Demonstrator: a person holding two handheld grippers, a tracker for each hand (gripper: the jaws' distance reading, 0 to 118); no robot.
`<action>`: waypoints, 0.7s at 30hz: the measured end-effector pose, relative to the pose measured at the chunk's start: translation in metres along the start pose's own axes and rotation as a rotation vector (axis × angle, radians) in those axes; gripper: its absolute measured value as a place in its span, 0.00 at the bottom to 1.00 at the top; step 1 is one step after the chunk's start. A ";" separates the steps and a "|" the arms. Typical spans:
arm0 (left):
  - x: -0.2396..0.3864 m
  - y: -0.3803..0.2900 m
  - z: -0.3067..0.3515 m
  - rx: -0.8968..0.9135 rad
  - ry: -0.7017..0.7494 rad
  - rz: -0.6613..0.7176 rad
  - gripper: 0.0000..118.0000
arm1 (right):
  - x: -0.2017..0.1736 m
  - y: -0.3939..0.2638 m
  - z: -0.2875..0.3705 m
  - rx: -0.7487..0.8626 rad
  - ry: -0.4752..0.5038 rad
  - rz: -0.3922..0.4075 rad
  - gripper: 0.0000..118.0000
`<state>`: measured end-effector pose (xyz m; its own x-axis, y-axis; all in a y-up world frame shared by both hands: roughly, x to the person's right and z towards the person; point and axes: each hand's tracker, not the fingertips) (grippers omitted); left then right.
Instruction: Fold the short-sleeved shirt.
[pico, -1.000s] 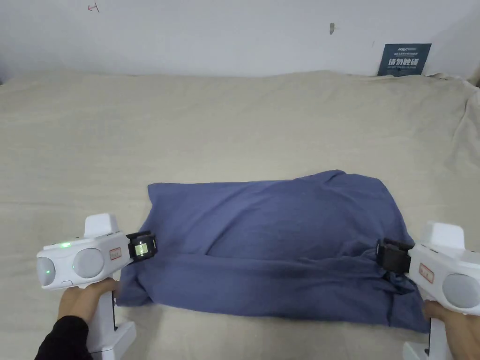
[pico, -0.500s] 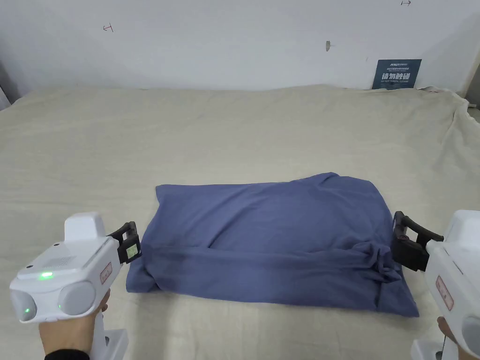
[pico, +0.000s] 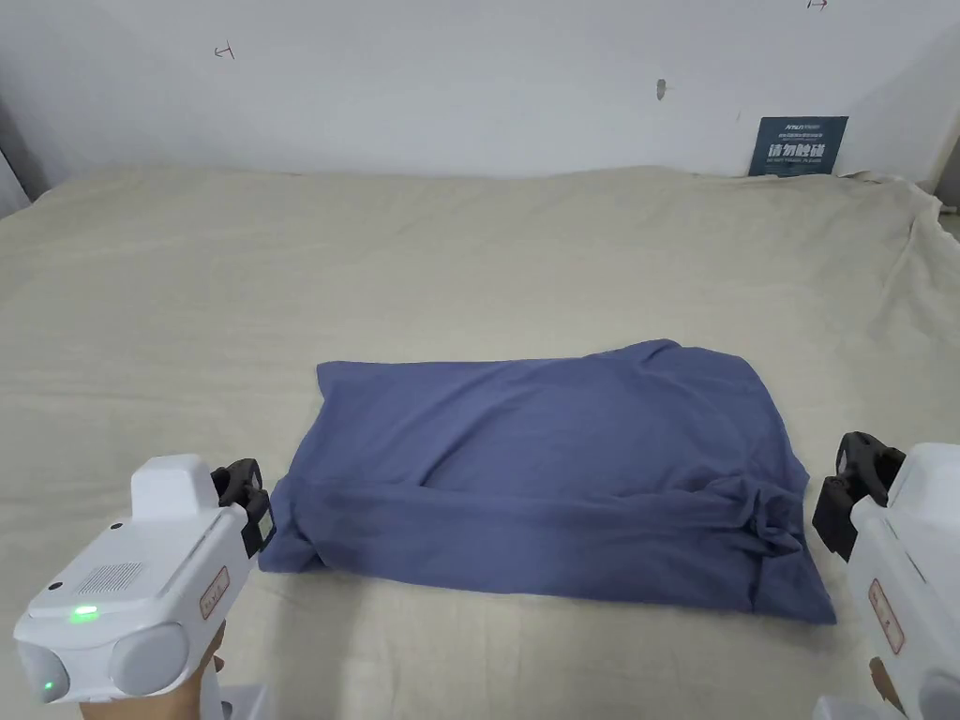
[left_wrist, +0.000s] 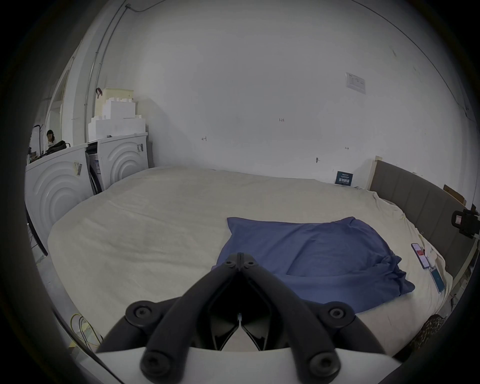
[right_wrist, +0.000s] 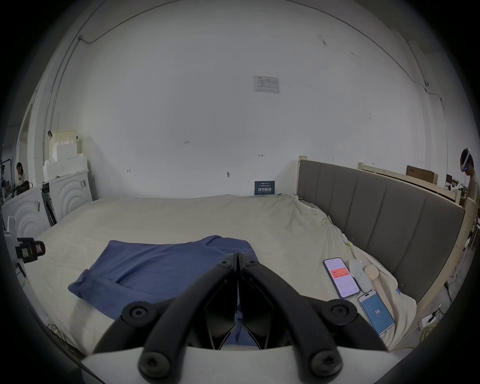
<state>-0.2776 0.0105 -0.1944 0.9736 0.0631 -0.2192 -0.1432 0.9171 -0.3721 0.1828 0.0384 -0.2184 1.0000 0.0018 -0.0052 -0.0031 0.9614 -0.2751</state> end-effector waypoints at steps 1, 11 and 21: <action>0.000 0.001 -0.003 -0.011 -0.006 0.002 0.00 | -0.003 0.000 -0.001 -0.001 0.000 -0.002 0.00; -0.018 0.008 -0.062 -0.254 -0.039 0.091 0.00 | -0.006 -0.005 -0.018 -0.036 0.002 0.005 0.00; -0.045 -0.021 -0.141 -0.540 0.056 0.142 0.80 | -0.010 -0.018 -0.040 -0.100 -0.008 0.010 0.00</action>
<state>-0.3430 -0.0670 -0.3039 0.9294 0.1372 -0.3427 -0.3572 0.5683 -0.7412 0.1723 0.0103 -0.2524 0.9999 0.0136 -0.0003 -0.0127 0.9290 -0.3698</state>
